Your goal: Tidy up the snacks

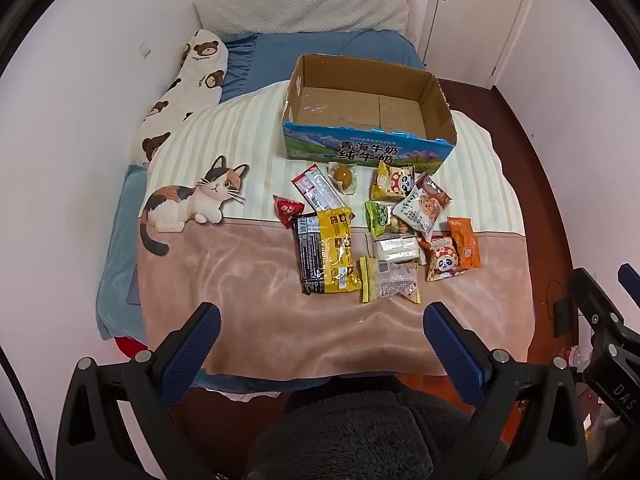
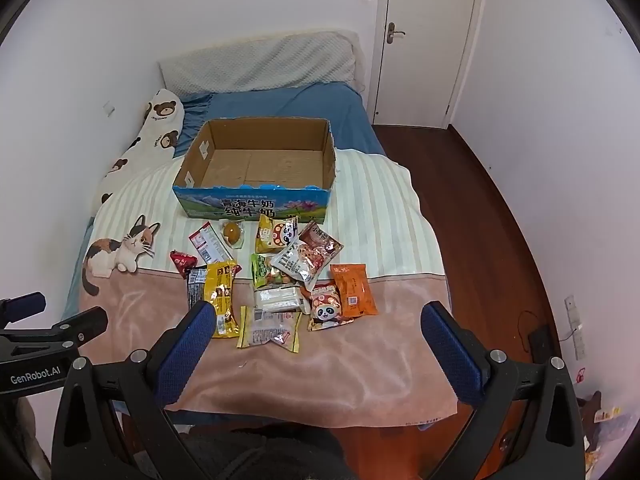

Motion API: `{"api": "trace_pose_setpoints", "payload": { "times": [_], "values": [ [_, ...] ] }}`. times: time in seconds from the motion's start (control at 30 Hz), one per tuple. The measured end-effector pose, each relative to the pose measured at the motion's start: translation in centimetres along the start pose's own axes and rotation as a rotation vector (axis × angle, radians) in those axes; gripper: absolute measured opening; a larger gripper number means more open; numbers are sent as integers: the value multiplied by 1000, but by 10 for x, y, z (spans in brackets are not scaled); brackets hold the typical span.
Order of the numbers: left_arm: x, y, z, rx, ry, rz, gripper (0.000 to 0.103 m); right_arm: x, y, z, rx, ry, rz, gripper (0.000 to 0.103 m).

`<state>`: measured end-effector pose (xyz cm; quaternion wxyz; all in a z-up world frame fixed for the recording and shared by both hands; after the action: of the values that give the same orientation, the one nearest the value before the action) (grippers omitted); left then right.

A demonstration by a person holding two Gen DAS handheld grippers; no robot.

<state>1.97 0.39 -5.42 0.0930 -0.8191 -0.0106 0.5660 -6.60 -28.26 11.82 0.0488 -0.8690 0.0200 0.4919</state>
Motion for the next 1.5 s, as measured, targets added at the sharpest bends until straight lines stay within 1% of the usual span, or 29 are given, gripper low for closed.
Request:
{"api": "trace_pose_setpoints", "payload": {
  "times": [0.47, 0.67, 0.97, 1.5],
  "values": [
    [-1, -3, 3, -4, 7, 1, 103, -1, -1, 1, 1, -2, -7, 103],
    [-11, 1, -7, -4, 3, -3, 103, 1, -1, 1, -3, -4, -12, 103],
    [-8, 6, -10, 1, -7, -2, 103, 5, -1, 0, -1, -12, -14, 103],
    [-2, 7, -7, 5, -7, -1, 103, 6, 0, -1, 3, -16, -14, 103]
  ]
}}
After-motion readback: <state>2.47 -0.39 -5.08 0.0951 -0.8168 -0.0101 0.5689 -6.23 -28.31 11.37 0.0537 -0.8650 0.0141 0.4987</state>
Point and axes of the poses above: each gripper's, at about its wrist camera, not at the fingertips, and x roughly the way its jaws point, y to its right, z to its underside, the point moved 6 cm from there along x, roughly the way its jaws point, and after that the axes turned 8 degrees about -z, right-handed, at the moved point
